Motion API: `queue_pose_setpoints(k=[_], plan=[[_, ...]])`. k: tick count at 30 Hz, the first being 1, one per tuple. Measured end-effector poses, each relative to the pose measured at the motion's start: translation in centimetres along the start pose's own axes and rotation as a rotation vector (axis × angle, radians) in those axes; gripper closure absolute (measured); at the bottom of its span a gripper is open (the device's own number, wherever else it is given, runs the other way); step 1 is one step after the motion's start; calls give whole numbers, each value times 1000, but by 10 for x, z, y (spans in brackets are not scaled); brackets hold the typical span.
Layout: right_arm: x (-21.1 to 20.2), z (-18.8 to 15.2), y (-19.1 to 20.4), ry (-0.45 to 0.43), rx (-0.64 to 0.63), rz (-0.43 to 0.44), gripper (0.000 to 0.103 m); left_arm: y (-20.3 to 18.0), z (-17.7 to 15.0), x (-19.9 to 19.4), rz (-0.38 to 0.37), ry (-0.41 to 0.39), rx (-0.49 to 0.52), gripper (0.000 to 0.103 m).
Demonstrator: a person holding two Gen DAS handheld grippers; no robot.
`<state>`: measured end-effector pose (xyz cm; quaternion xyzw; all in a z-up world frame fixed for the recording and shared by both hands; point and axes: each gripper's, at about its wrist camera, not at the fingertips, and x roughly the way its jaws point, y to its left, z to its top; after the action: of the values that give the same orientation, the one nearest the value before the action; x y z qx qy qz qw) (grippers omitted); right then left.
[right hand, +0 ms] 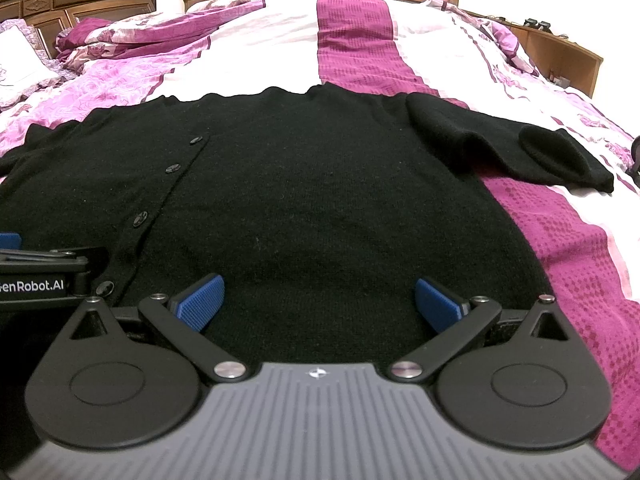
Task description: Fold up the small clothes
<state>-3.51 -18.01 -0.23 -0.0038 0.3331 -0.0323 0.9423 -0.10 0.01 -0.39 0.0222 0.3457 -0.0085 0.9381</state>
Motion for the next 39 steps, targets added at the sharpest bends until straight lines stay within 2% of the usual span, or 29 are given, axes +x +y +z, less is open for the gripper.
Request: queue_pose_setpoints(k=[15, 22, 29, 36, 39], plan=[[-1, 1, 3, 4, 0, -4, 0, 0, 2, -3, 2, 4, 6, 0], [-1, 5, 2, 28, -2, 2, 0, -7, 4, -3, 29, 17, 38, 0], [-1, 14, -10, 91, -36, 100, 0, -6, 14, -3, 37, 78, 26, 0], [-5, 32, -37, 153, 7, 255, 0, -10, 28, -14, 12, 96, 22, 0], [-7, 43, -57, 169, 70, 323, 0, -15, 37, -19, 7, 94, 32, 0]])
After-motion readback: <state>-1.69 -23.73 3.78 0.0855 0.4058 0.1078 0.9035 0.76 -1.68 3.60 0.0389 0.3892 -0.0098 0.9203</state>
